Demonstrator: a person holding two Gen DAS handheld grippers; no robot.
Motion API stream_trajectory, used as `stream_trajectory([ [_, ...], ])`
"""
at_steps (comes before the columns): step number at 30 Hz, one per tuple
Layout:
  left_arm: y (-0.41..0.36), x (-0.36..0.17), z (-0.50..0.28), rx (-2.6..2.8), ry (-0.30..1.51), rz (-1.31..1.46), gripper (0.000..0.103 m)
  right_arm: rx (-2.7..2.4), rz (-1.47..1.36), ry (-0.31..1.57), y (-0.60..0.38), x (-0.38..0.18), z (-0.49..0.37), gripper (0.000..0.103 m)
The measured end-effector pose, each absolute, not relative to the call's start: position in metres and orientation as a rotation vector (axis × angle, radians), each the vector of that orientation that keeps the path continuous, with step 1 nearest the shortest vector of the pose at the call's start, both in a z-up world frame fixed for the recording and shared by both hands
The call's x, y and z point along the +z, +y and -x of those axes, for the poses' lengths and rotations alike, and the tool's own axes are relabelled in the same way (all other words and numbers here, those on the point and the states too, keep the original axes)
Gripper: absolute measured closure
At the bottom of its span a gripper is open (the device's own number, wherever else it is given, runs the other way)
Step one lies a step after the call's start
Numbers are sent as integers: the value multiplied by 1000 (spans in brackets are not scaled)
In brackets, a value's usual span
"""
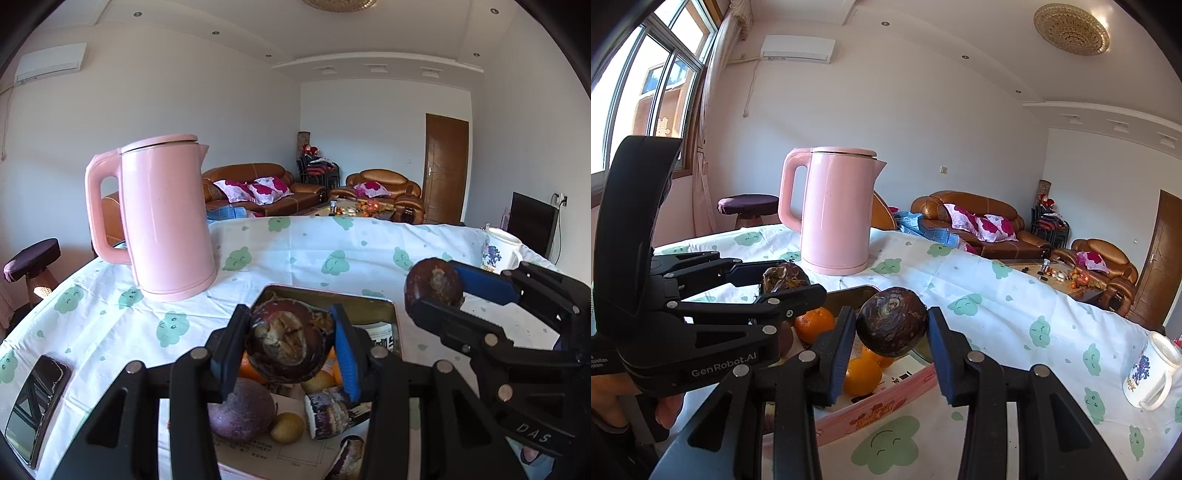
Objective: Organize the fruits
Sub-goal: 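Lower both tools into the tin and open them to drop the fruits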
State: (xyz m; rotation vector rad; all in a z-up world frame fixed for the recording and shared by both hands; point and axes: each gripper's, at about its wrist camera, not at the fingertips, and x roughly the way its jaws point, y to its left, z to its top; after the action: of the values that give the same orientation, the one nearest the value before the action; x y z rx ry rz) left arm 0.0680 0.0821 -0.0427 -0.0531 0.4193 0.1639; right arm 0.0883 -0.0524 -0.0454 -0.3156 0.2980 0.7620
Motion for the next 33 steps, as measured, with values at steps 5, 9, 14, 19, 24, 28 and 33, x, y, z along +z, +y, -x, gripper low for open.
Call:
stream_trajectory([
  [5, 90, -44, -67, 177, 428, 60, 57, 777, 324, 310, -41, -48, -88, 61],
  [9, 96, -45, -64, 185, 432, 65, 57, 787, 329, 321, -33, -50, -87, 61],
  [14, 103, -45, -62, 191, 440, 70, 57, 798, 331, 345, -24, -53, -88, 61],
  [19, 105, -50, -65, 192, 468, 66, 57, 809, 340, 396, -16, -61, -94, 61],
  [24, 107, -58, -70, 195, 506, 61, 57, 825, 341, 476, -10, -71, -103, 61],
  [28, 109, -61, -73, 192, 532, 65, 57, 837, 348, 556, -5, -83, -111, 61],
  [33, 105, -62, -75, 193, 548, 42, 56, 849, 363, 596, -1, -88, -112, 61],
])
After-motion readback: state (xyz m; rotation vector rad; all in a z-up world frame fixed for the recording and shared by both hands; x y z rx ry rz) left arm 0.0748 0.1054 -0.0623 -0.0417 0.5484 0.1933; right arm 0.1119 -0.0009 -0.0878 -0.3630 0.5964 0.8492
